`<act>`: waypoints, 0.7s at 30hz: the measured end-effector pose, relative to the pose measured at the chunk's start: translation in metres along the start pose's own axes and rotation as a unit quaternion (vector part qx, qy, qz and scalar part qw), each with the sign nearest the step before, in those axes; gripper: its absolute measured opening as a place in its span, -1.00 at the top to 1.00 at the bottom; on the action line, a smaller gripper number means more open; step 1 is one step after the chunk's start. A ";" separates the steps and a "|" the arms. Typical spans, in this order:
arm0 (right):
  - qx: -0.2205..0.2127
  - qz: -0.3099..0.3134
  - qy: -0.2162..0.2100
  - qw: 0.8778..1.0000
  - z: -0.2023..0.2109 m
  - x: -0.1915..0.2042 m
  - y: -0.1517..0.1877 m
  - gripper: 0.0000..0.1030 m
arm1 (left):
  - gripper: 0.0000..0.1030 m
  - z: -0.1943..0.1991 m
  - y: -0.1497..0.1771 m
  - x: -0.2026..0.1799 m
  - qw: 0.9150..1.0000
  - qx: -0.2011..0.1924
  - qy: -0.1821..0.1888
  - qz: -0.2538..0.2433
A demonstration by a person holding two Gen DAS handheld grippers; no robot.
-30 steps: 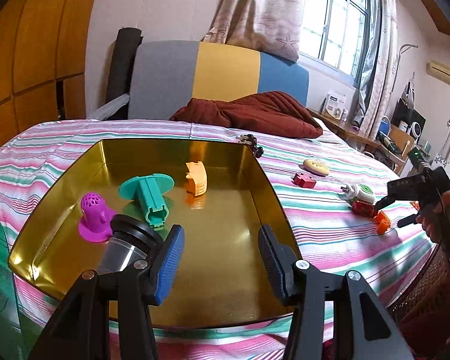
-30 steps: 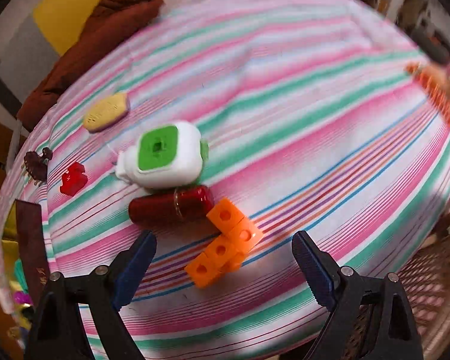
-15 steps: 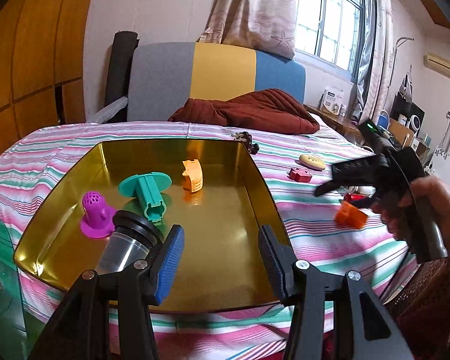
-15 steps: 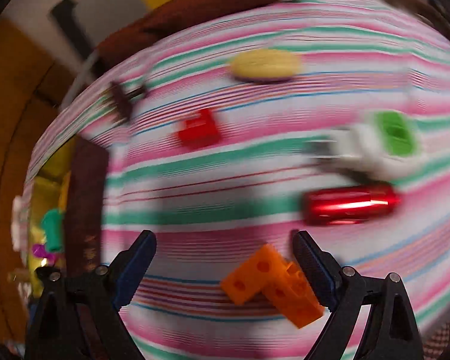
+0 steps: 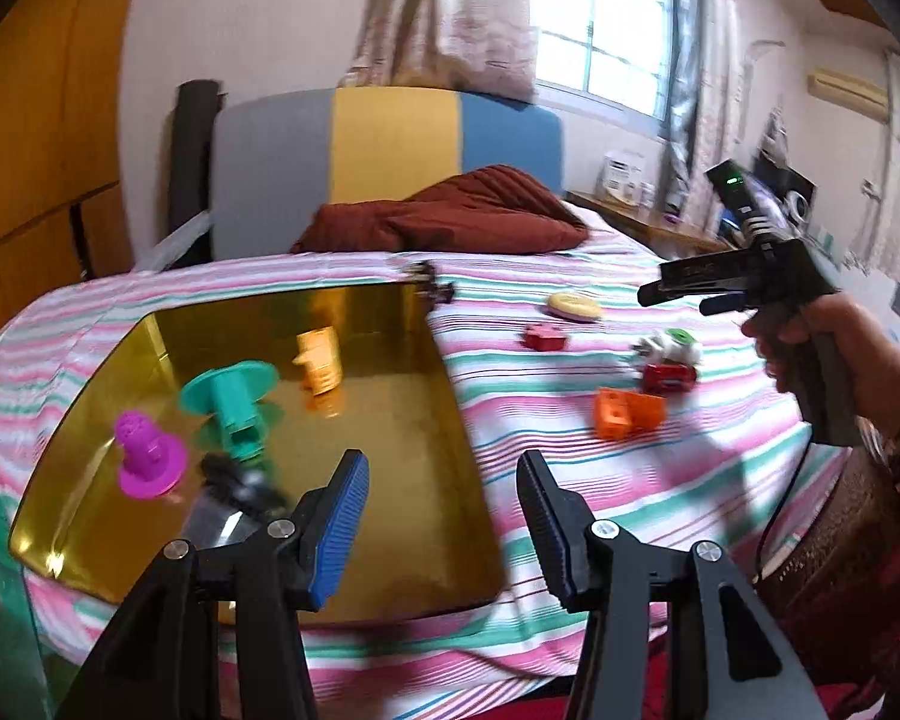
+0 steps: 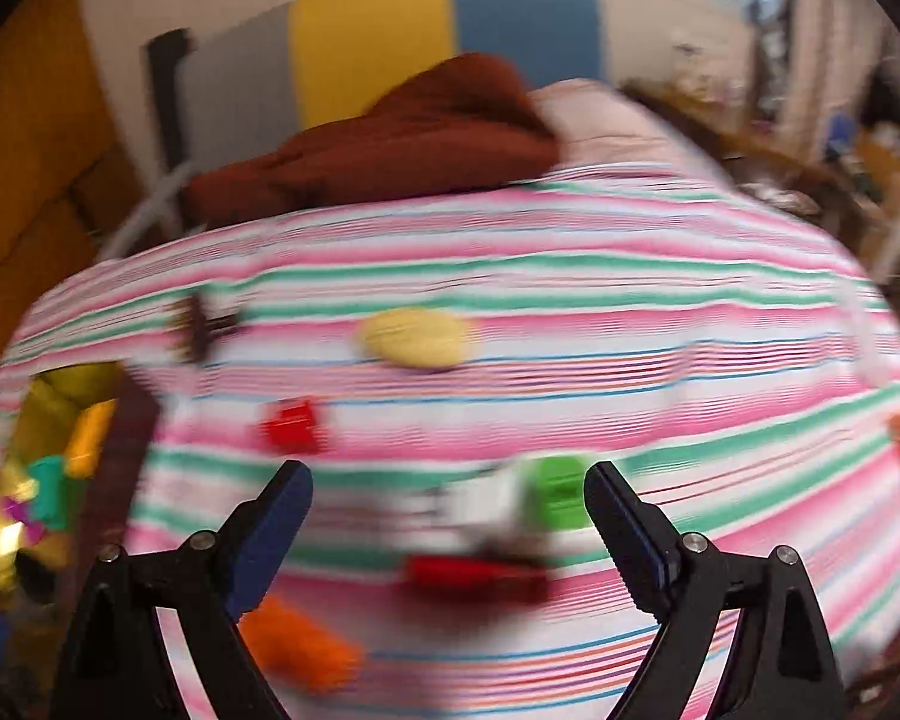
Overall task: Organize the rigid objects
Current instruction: 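Grasp the orange connected cubes with the left tool while the right tool approaches the red cylinder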
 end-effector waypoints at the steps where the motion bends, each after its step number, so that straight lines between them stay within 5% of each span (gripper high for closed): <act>1: -0.003 -0.007 0.024 1.000 -0.003 -0.011 0.001 -0.80 | -0.01 0.000 -0.002 -0.006 1.000 0.000 0.006 -0.008; 5: 0.038 -0.072 0.043 0.996 -0.021 -0.048 0.012 -0.80 | -0.03 -0.007 -0.012 -0.039 0.998 0.006 0.033 -0.055; 12: 0.054 -0.189 0.005 0.980 -0.022 -0.087 0.023 -0.87 | -0.05 -0.042 -0.030 -0.102 0.990 0.056 0.083 -0.097; 21: 0.031 -0.205 -0.034 0.978 -0.017 -0.085 0.021 -0.87 | -0.19 -0.109 -0.035 -0.149 0.988 0.089 0.076 -0.097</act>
Point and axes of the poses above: each gripper's, at about its wrist camera, not at the fingertips, and z roughly against the way its jaws point, x to its left, y to its underside, the point moved 1 cm from there along -z, roughly the way its jaws point, and after that the axes turned 6 degrees about -y, right-handed, at the moved point
